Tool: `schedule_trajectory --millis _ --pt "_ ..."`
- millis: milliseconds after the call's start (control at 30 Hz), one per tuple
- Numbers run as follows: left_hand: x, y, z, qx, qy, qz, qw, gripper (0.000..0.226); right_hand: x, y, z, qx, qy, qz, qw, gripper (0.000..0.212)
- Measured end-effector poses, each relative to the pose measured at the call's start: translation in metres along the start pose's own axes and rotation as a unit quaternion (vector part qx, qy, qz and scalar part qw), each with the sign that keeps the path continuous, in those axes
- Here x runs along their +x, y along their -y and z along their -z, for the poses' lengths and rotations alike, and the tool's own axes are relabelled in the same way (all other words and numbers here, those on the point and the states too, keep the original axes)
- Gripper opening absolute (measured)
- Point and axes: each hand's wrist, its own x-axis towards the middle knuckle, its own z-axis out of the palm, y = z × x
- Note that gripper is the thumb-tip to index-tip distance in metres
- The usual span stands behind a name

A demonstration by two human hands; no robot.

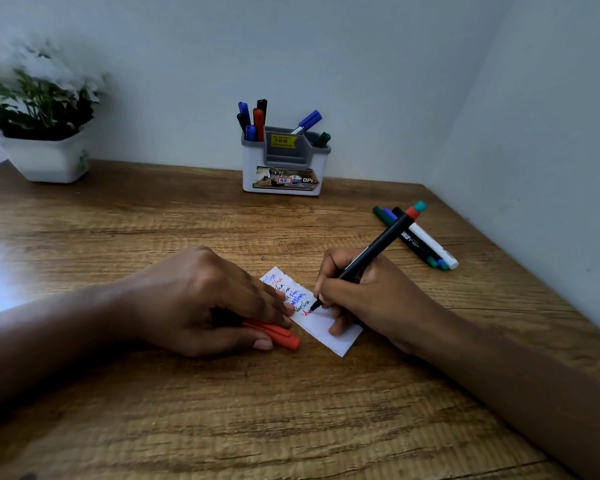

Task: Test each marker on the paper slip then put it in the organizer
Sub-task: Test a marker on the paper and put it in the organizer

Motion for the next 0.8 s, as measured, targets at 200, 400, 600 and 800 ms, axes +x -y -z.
schedule_trajectory --millis 200,400,600,800 --pt "0.0006 -0.0003 0.0013 0.005 0.012 0.004 1.000 0.036 0.0010 -0.0007 0.0002 0.034 -0.018 -0.015 0.999 0.012" --pt "0.0005 0.0014 0.0010 0.006 0.020 0.017 1.000 0.038 0.0000 0.0000 0.0000 0.007 -0.015 -0.005 1.000 0.014" --pt "0.0001 0.0016 0.0023 0.010 0.026 0.023 0.999 0.043 0.0011 -0.0009 -0.0005 0.008 -0.025 -0.013 1.000 0.011" --pt "0.0005 0.0016 0.0018 0.001 0.033 0.032 0.999 0.044 0.0008 0.0014 -0.0011 0.008 -0.026 -0.021 0.999 0.016"
